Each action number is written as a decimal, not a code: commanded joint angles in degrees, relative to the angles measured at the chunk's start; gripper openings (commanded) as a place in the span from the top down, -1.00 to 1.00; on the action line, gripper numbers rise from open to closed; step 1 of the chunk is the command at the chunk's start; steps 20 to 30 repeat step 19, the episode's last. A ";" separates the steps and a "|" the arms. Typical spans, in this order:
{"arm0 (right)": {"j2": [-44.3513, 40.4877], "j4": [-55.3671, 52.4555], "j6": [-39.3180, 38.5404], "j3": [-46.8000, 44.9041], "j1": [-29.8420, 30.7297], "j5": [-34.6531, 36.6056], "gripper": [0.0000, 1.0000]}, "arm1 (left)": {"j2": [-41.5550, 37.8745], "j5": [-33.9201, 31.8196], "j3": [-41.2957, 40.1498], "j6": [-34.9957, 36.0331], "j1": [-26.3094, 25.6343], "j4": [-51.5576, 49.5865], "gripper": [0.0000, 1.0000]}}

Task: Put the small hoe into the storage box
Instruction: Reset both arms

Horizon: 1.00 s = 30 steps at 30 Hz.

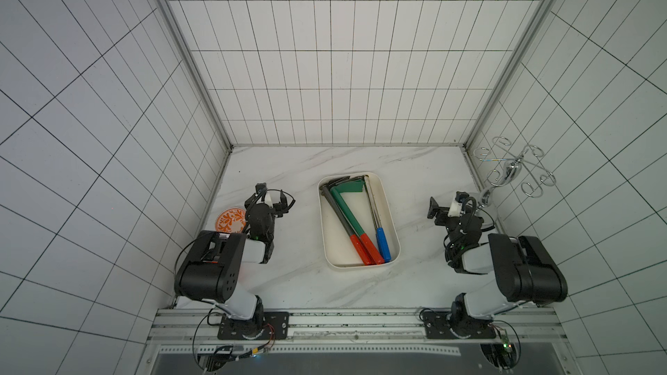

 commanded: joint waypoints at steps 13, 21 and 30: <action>0.38 -1.62 -2.50 2.83 0.82 -2.33 -0.99 | -0.83 -0.95 1.14 0.49 -0.31 -1.36 -0.95; 0.13 -1.26 -3.12 2.40 0.73 -3.84 -0.99 | -0.79 -0.95 1.08 0.49 -0.24 -1.36 -0.95; 0.13 -1.26 -3.12 2.40 0.73 -3.84 -0.99 | -0.79 -0.95 1.08 0.49 -0.24 -1.36 -0.95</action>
